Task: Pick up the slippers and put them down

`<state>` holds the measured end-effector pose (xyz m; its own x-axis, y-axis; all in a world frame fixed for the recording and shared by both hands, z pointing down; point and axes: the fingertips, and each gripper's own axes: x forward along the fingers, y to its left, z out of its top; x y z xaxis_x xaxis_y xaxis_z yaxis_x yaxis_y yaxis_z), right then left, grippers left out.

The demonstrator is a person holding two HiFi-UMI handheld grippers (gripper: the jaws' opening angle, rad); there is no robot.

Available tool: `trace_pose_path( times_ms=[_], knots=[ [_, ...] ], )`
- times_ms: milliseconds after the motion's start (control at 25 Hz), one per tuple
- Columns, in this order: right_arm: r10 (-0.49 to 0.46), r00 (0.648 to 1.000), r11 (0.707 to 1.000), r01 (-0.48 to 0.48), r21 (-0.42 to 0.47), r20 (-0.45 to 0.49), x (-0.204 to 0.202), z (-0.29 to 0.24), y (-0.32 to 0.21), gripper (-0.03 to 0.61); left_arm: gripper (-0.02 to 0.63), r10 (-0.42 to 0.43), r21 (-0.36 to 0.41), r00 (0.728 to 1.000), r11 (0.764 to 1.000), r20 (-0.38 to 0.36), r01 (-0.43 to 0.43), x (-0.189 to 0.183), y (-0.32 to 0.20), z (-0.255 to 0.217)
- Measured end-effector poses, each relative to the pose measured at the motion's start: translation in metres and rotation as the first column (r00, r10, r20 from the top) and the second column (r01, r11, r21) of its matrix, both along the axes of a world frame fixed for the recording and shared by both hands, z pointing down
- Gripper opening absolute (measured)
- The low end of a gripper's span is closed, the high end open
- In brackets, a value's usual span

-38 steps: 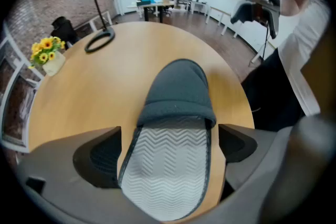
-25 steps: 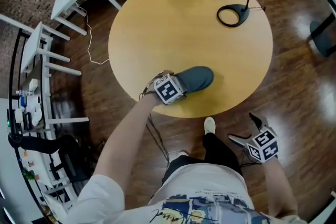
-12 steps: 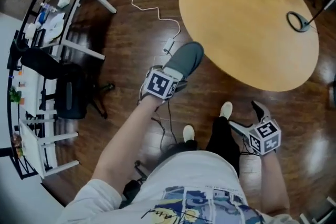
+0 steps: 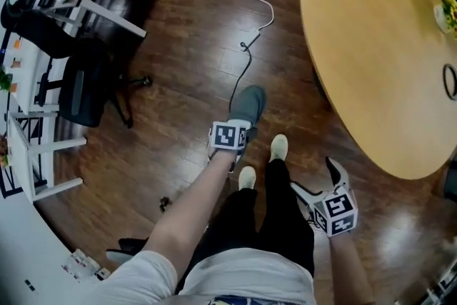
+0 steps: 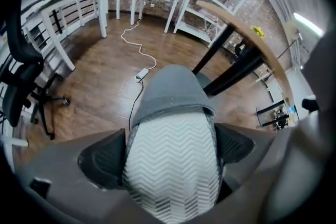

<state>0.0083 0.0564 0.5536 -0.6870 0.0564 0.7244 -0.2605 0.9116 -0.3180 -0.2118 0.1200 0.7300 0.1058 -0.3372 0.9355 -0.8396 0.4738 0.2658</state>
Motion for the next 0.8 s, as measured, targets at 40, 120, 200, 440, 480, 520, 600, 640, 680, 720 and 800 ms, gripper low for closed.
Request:
trace_pose_path(
  times_ms=[40,120,200,440,480,520,600,640,680,720,800],
  knots=[
    [-0.027,1.000,1.000,0.027,-0.015,0.000,-0.009,0.020,-0.003,0.499,0.525,-0.020,-0.001,1.000,1.000,-0.004,0.020,-0.004,-0.010,0.032],
    [-0.082,0.997,0.996,0.082,-0.031,0.001,-0.019,0.068,-0.014,0.499,0.523,-0.049,0.002,0.999,0.999,0.000,0.049,-0.008,-0.033,0.103],
    [-0.141,0.990,0.989,0.141,-0.035,-0.009,-0.022,0.125,-0.030,0.499,0.520,-0.072,0.017,0.997,0.997,0.026,0.071,-0.014,-0.059,0.184],
    [-0.223,0.973,0.974,0.220,-0.048,-0.068,-0.051,0.312,-0.070,0.499,0.520,-0.143,-0.005,0.987,0.990,0.066,0.144,-0.056,-0.100,0.389],
    [-0.235,0.968,0.971,0.231,-0.058,-0.086,-0.058,0.346,-0.073,0.499,0.520,-0.156,-0.026,0.986,0.987,0.064,0.158,-0.062,-0.097,0.417],
    [-0.251,0.962,0.967,0.245,-0.074,-0.105,-0.068,0.380,-0.075,0.499,0.520,-0.166,-0.053,0.984,0.984,0.062,0.169,-0.067,-0.091,0.442],
    [-0.286,0.948,0.955,0.270,-0.122,-0.142,-0.092,0.446,-0.079,0.499,0.520,-0.170,-0.108,0.983,0.978,0.070,0.177,-0.075,-0.074,0.487],
    [-0.298,0.942,0.950,0.277,-0.145,-0.155,-0.107,0.478,-0.083,0.499,0.520,-0.170,-0.128,0.983,0.976,0.074,0.178,-0.079,-0.065,0.507],
    [-0.304,0.938,0.947,0.279,-0.162,-0.165,-0.125,0.508,-0.088,0.499,0.520,-0.173,-0.142,0.982,0.973,0.076,0.182,-0.082,-0.057,0.526],
    [-0.307,0.936,0.945,0.278,-0.174,-0.175,-0.144,0.536,-0.095,0.494,0.520,-0.180,-0.153,0.980,0.970,0.078,0.191,-0.085,-0.049,0.543],
    [-0.298,0.934,0.947,0.262,-0.187,-0.196,-0.179,0.584,-0.113,0.486,0.520,-0.212,-0.170,0.975,0.961,0.068,0.220,-0.087,-0.036,0.571]
  ],
)
